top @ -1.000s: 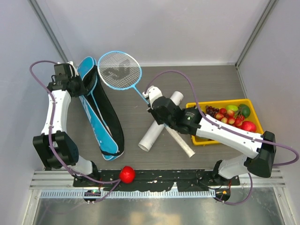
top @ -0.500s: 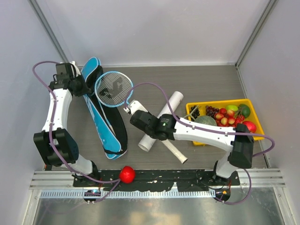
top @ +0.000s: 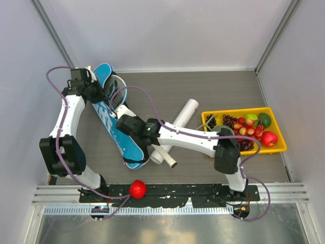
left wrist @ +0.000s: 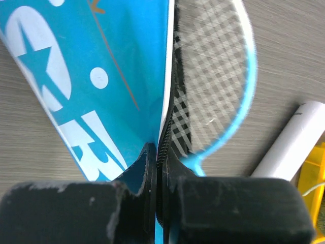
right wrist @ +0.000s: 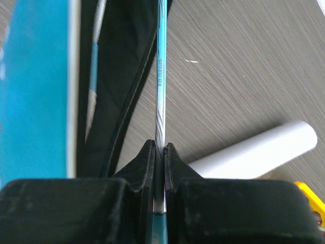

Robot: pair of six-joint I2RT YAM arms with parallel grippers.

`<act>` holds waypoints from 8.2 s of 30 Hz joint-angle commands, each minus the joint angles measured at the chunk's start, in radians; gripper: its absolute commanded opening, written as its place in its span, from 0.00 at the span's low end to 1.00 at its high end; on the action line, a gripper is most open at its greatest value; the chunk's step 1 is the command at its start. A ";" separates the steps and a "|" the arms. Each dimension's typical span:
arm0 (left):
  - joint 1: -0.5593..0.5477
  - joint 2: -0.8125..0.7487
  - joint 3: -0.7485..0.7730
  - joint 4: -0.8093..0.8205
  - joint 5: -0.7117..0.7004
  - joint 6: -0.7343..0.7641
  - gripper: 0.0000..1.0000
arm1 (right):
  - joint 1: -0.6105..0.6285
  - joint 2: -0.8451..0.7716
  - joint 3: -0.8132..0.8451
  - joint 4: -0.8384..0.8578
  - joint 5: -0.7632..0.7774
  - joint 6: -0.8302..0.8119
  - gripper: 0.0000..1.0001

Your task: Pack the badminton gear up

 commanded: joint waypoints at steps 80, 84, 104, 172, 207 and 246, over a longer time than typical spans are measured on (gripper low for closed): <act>0.103 0.050 0.078 0.016 0.350 -0.011 0.00 | -0.362 0.311 -0.051 0.539 -0.897 0.322 0.75; 0.107 0.045 0.063 0.028 0.347 -0.016 0.00 | -0.363 0.343 -0.051 0.568 -0.933 0.357 0.68; 0.133 0.024 -0.081 0.146 0.295 -0.059 0.23 | -0.365 0.049 -0.094 0.655 -0.838 0.531 0.05; -0.087 -0.231 -0.600 0.249 -0.119 -0.197 0.00 | -0.389 0.103 -0.220 0.888 -0.930 0.637 0.05; -0.257 -0.485 -0.499 0.294 0.111 -0.178 0.00 | -0.481 0.130 -0.487 1.338 -1.131 0.873 0.05; -0.274 -0.418 -0.585 0.113 -0.203 -0.057 0.62 | -0.559 0.081 -0.652 1.346 -1.105 0.809 0.05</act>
